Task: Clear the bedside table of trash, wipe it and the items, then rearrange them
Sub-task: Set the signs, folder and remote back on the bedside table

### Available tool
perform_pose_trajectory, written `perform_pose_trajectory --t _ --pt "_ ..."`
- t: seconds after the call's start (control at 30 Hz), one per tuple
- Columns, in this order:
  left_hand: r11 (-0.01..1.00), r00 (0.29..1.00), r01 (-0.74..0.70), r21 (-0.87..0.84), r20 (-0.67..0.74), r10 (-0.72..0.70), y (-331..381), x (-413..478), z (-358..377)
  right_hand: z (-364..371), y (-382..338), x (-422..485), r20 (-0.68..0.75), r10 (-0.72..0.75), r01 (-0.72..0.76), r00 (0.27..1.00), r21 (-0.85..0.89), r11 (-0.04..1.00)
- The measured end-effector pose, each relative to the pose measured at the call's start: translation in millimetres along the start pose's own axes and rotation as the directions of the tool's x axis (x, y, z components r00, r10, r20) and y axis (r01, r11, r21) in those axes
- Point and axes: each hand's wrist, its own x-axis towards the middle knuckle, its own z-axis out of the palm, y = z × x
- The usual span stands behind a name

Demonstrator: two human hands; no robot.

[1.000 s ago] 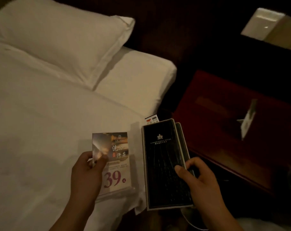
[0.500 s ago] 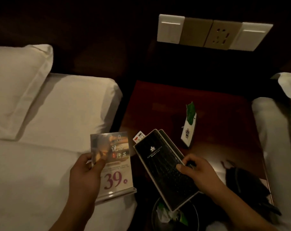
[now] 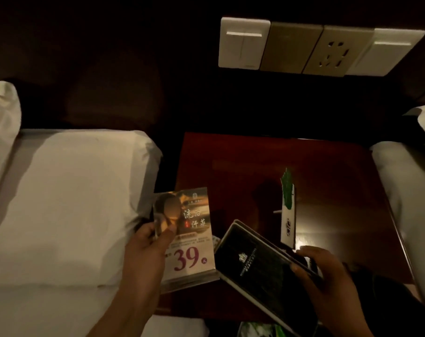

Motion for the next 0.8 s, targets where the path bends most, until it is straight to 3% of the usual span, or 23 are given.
perform_pose_trajectory --t 0.1,0.3,0.4,0.57,0.8 --pt "1.000 0.998 0.018 -0.025 0.067 -0.016 11 18 1 5 -12 -8 -0.115 0.069 -0.072 0.991 -0.019 0.997" --pt "0.997 0.982 -0.046 -0.069 0.180 0.058 44 54 16 4 -30 -5 -0.243 -0.036 0.056 0.969 0.076 0.996" --pt "0.987 0.970 -0.124 -0.103 0.199 0.143 61 73 35 -2 -32 12 -0.320 0.021 0.052 0.947 0.218 0.974" --pt "0.964 0.950 -0.230 -0.133 0.186 0.252 71 104 85 -10 -33 38 -0.306 0.071 0.043 0.949 0.349 0.936" --pt "0.973 0.933 -0.183 -0.141 0.288 0.217 67 149 117 -10 -25 62 -0.308 0.079 0.055 0.948 0.402 0.914"
